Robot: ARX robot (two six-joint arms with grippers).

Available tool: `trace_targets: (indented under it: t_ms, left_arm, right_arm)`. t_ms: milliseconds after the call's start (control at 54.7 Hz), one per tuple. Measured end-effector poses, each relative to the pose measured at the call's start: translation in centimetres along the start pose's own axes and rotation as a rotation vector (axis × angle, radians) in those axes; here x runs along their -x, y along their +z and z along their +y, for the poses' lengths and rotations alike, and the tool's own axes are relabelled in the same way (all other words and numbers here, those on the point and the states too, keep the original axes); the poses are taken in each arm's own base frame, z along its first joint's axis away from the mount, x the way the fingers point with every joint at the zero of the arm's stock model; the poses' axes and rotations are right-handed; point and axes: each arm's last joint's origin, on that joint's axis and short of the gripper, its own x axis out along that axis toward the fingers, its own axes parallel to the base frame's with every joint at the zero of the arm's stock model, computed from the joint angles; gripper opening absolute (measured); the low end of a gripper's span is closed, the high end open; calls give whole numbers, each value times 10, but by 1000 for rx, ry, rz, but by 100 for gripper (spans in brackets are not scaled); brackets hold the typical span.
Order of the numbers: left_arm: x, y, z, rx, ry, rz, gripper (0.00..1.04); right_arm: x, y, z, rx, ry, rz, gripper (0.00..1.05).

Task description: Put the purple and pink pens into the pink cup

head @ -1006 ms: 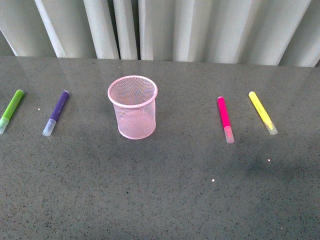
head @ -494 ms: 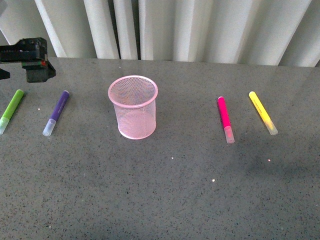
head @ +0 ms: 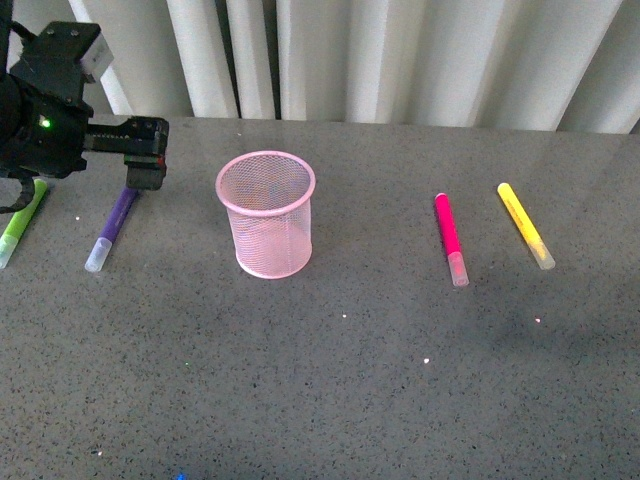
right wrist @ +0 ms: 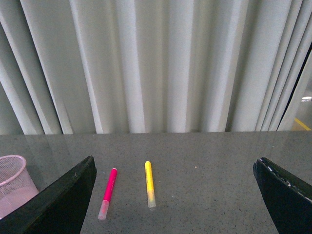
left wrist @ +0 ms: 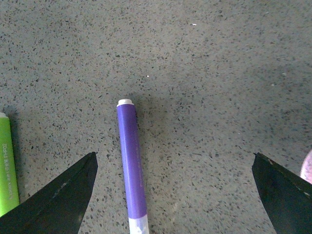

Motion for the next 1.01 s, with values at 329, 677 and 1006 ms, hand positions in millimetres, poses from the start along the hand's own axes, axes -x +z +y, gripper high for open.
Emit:
trace_targets:
  t_ms: [329,677,1006]
  left_arm:
    - [-28,-1,1,11,-6,34,98]
    - [-54,-20,11,26,16,104,98]
    - [-63,-14,12,15,17,100,98]
  right_arm:
    - [0,0,0,0,0,0,98]
    - [0,0,0,0,0,0,98]
    - [0,0,0,0,0,0,98]
